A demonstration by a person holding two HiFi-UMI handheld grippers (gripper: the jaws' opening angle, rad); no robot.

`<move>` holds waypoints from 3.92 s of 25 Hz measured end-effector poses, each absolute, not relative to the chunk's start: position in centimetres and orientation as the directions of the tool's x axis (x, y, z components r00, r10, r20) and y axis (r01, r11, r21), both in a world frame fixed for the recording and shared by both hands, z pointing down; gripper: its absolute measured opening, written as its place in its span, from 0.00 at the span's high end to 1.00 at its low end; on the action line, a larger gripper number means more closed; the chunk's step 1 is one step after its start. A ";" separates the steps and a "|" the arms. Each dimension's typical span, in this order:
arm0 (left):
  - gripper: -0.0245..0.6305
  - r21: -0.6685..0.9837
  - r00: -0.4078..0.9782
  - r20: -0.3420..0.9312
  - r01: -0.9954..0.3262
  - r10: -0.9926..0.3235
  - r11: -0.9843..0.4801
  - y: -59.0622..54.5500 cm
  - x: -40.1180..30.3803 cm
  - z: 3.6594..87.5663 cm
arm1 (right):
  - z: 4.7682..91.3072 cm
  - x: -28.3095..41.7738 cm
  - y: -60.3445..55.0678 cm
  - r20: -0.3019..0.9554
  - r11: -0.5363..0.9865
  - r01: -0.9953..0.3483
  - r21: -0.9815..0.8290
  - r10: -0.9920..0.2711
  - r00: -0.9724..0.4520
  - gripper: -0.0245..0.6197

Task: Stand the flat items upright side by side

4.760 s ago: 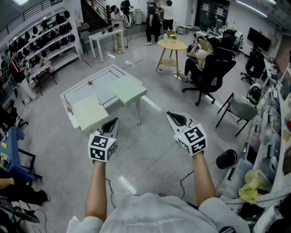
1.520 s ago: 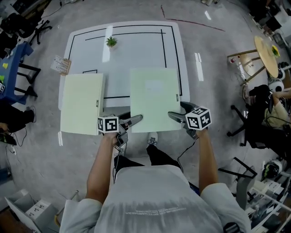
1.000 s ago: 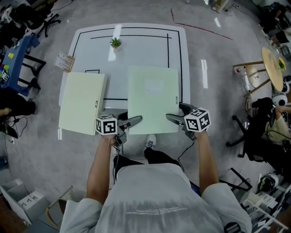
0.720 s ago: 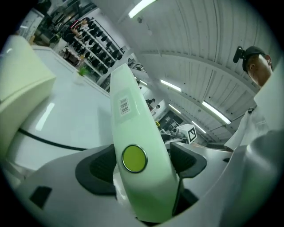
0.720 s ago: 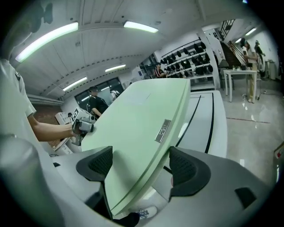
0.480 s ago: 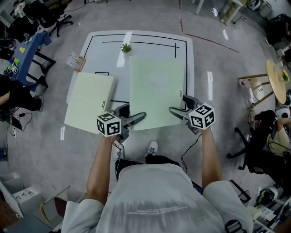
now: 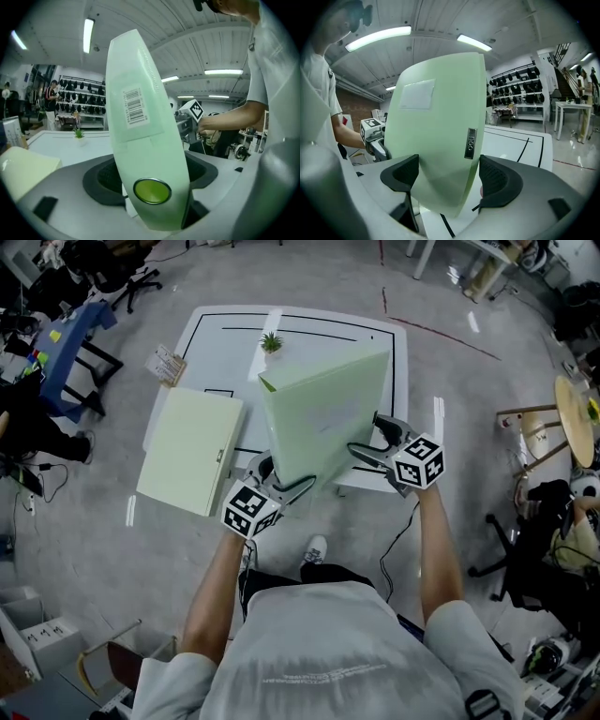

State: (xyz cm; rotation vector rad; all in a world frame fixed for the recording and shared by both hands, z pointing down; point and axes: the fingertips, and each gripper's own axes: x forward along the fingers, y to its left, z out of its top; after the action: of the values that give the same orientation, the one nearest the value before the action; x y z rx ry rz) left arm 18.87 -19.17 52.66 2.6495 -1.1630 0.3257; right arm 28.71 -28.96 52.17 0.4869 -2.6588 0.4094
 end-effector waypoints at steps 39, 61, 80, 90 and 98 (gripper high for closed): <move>0.38 0.055 0.559 0.332 -0.816 -0.760 -0.576 -24.9 23.2 55.6 | 54.6 28.5 -39.8 0.506 0.827 -0.554 -0.101 -0.436 -0.744 0.35; 0.38 0.212 0.608 0.268 -0.794 -0.748 -0.570 -16.8 6.8 50.5 | 59.8 27.2 -16.3 0.630 0.606 -0.754 -0.252 -0.489 -0.603 0.35; 0.38 0.585 0.519 0.382 -0.776 -0.764 -0.235 -9.0 -27.0 57.2 | 58.8 -2.8 -10.8 0.515 0.639 -0.498 -0.586 -0.181 -0.838 0.35; 0.38 0.800 0.799 0.302 -0.509 -0.519 -0.317 -7.4 -26.1 62.7 | 62.5 -6.0 -11.8 0.640 0.582 -0.587 -0.563 -0.144 -0.755 0.35; 0.38 0.908 0.885 0.207 -0.333 -0.418 -0.255 -9.2 -24.6 65.5 | 65.5 -6.2 -10.5 0.779 0.677 -0.579 -0.454 -0.014 -0.627 0.35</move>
State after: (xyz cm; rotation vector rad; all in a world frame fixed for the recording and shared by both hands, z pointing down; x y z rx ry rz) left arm -24.62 -9.25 65.52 1.8630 -0.5587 -0.0890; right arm -6.25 -10.50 65.54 0.4552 -2.0992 0.9121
